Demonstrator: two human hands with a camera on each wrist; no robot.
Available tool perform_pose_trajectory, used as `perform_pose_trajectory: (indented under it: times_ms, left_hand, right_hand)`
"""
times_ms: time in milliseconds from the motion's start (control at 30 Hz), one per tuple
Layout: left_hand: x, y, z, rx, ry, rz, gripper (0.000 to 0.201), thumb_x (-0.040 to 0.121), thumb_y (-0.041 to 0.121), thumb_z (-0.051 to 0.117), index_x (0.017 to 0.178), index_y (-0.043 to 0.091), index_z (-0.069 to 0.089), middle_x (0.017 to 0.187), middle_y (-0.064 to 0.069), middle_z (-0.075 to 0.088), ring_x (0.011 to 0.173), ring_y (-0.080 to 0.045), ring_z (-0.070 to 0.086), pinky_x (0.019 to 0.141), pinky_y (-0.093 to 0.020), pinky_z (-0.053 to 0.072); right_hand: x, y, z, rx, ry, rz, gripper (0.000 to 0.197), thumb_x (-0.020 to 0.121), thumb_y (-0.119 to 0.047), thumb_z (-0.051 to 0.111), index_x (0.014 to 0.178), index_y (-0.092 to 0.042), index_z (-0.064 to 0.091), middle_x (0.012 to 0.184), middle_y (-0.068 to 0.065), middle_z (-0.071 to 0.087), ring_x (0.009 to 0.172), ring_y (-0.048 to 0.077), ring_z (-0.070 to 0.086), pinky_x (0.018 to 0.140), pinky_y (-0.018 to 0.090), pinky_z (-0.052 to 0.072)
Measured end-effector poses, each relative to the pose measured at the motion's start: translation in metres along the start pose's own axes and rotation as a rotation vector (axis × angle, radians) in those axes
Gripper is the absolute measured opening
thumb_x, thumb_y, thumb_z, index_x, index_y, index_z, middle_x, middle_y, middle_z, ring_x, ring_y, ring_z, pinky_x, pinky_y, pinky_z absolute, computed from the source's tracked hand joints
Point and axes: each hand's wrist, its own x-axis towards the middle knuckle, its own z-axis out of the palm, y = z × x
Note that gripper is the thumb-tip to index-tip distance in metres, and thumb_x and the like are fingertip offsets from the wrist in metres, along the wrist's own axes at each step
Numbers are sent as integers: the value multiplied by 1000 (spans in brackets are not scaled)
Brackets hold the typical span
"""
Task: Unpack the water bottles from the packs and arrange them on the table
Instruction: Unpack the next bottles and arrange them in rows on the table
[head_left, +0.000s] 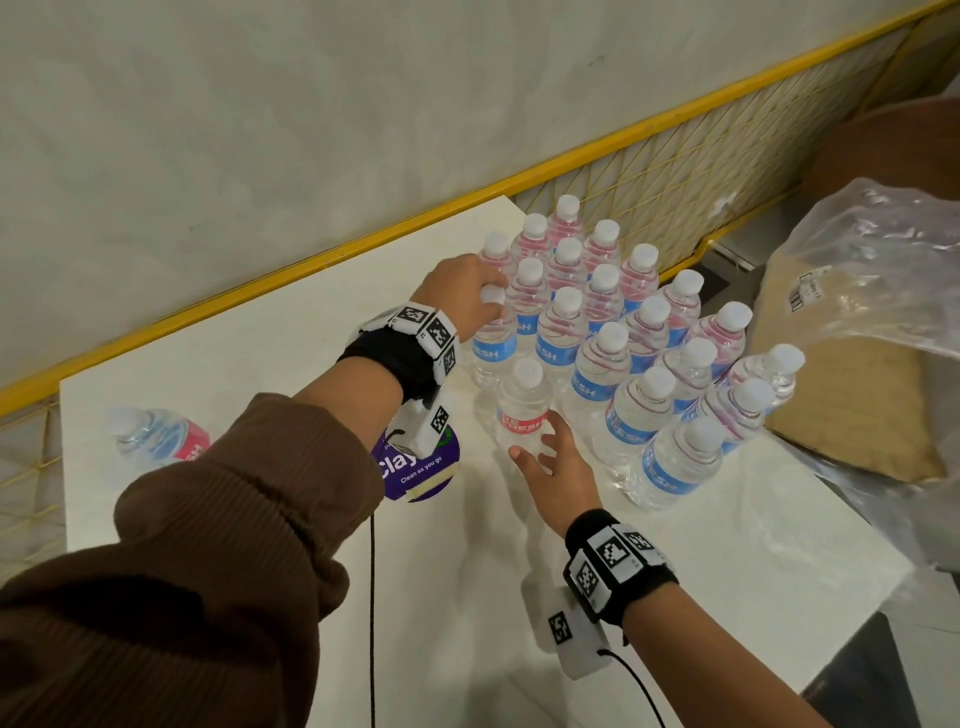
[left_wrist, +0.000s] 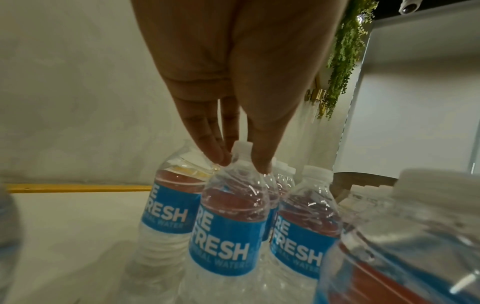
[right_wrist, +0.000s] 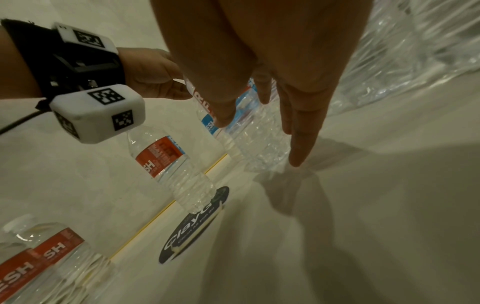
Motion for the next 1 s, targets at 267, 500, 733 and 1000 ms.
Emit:
perform_pose_trajectory:
  times_ms: [267, 500, 733, 1000]
  left_hand:
    - [-16, 7, -3, 23, 69, 30, 48, 84, 25, 62, 132, 25, 52, 124, -6, 48, 115, -25, 47, 92, -36, 44]
    - [-47, 24, -4, -225, -270, 157, 41, 85, 5, 52, 121, 24, 62, 125, 1, 59, 113, -14, 55, 99, -27, 42]
    - [-69, 15, 2, -291, -135, -63, 41, 88, 0, 46, 125, 15, 58, 125, -7, 61, 116, -22, 57, 101, -36, 45]
    - [-105, -55, -10, 15, -153, -484, 71, 76, 50, 69, 133, 20, 41, 130, -13, 50, 117, -35, 51, 95, -41, 45]
  right_hand:
    - [2, 3, -3, 48, -8, 19, 69, 89, -34, 61, 146, -31, 22, 145, 3, 40, 128, 22, 47, 105, 32, 40]
    - [-8, -25, -6, 59, 235, -248, 70, 83, -35, 68, 142, -27, 32, 133, -2, 43, 117, 13, 49, 100, 30, 44]
    - [-1, -92, -26, -442, 204, -452, 45, 86, -38, 63, 124, -17, 56, 110, 8, 56, 96, 22, 56, 79, 25, 41]
    - [-3, -131, -45, -832, -17, -405, 38, 92, -16, 55, 130, -11, 54, 130, 14, 55, 118, 29, 52, 95, 31, 41]
